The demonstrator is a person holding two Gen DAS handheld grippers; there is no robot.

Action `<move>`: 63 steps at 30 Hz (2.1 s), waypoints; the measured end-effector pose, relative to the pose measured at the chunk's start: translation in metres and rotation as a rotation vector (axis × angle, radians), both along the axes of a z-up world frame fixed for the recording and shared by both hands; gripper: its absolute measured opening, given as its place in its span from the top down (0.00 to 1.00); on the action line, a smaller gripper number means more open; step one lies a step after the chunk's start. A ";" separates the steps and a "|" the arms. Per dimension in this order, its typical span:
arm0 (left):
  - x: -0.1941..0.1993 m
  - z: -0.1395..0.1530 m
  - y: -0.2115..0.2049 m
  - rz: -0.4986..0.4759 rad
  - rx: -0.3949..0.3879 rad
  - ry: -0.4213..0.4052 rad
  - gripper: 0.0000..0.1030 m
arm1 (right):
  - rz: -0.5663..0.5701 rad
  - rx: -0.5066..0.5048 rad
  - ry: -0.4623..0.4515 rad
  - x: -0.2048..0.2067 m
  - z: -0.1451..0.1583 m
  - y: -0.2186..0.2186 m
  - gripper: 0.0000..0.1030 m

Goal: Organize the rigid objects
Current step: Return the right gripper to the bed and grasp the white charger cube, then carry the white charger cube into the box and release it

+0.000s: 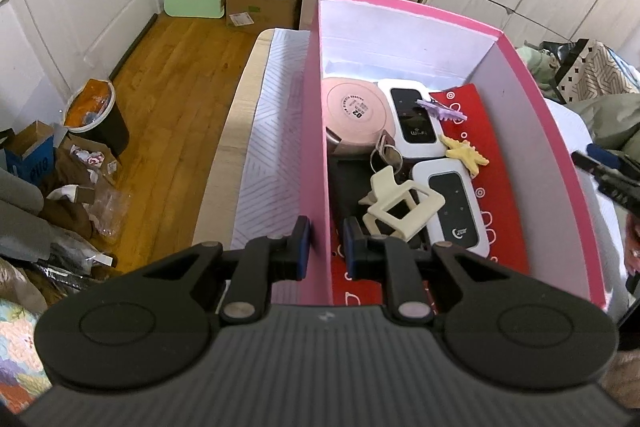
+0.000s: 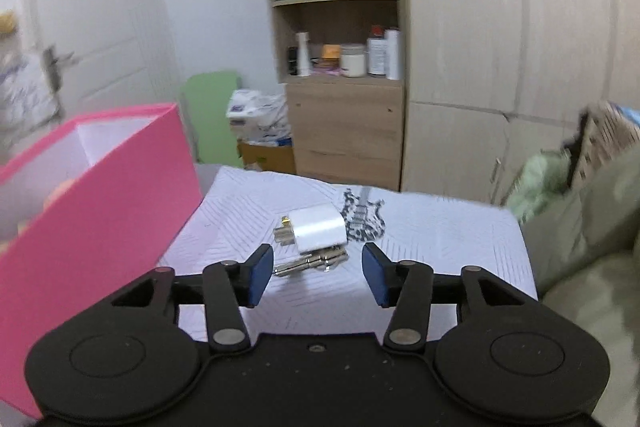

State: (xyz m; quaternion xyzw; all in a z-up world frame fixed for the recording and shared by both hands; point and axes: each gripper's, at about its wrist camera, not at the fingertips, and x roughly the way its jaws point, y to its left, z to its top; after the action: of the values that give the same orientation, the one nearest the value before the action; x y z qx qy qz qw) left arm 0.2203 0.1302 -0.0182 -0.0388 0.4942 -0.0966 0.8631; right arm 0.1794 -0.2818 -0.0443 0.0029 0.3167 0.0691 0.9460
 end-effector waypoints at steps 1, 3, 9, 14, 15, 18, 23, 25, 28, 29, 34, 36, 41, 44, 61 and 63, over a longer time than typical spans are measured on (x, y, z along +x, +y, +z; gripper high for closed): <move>0.000 0.000 0.000 0.005 0.001 0.000 0.86 | 0.042 -0.032 0.017 0.005 -0.003 0.001 0.42; 0.000 0.000 0.001 0.011 0.005 -0.002 0.87 | 0.102 -0.096 0.036 0.017 -0.009 0.004 0.42; -0.003 0.000 -0.001 0.002 0.021 -0.014 0.88 | 0.160 -0.180 -0.001 0.049 -0.016 0.006 0.36; -0.005 0.000 -0.001 0.008 0.020 -0.019 0.88 | 0.161 -0.102 0.035 0.073 -0.025 0.001 0.35; -0.005 0.000 -0.001 0.010 0.019 -0.020 0.88 | 0.150 -0.091 0.033 0.077 -0.029 0.001 0.35; -0.005 0.000 -0.002 0.015 0.023 -0.025 0.88 | 0.085 -0.062 -0.009 0.078 -0.033 0.000 0.34; -0.006 0.000 0.002 0.024 0.005 -0.028 0.88 | 0.104 -0.025 0.013 0.076 -0.040 0.003 0.33; -0.007 0.000 0.002 0.027 -0.003 -0.028 0.88 | 0.093 0.001 0.011 0.077 -0.044 0.004 0.32; -0.007 0.000 0.002 0.029 0.000 -0.032 0.88 | 0.094 0.008 0.025 0.083 -0.047 0.008 0.30; -0.007 0.000 0.003 0.029 0.000 -0.031 0.88 | 0.092 -0.005 0.025 0.084 -0.046 0.010 0.31; -0.007 0.000 0.002 0.032 -0.004 -0.031 0.88 | 0.075 -0.039 0.019 0.081 -0.042 0.012 0.41; -0.007 0.000 0.002 0.031 0.000 -0.031 0.88 | 0.069 0.006 0.034 0.077 -0.040 0.009 0.41; -0.007 0.000 0.002 0.031 -0.001 -0.031 0.88 | 0.052 0.052 0.047 0.064 -0.036 0.008 0.41; -0.007 0.000 0.001 0.032 -0.001 -0.030 0.88 | 0.057 0.083 0.034 0.055 -0.028 0.008 0.41; -0.008 -0.002 0.011 0.055 -0.055 -0.025 0.88 | 0.275 0.419 0.034 -0.010 0.086 0.062 0.41; -0.007 -0.002 0.012 0.052 -0.055 -0.019 0.88 | 0.335 0.431 0.115 -0.006 0.094 0.078 0.41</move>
State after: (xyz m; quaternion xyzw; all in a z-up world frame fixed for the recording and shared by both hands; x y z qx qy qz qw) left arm 0.2129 0.1424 -0.0197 -0.0747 0.4818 -0.0879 0.8687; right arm 0.1731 -0.2040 0.0497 0.1555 0.3439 0.2900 0.8794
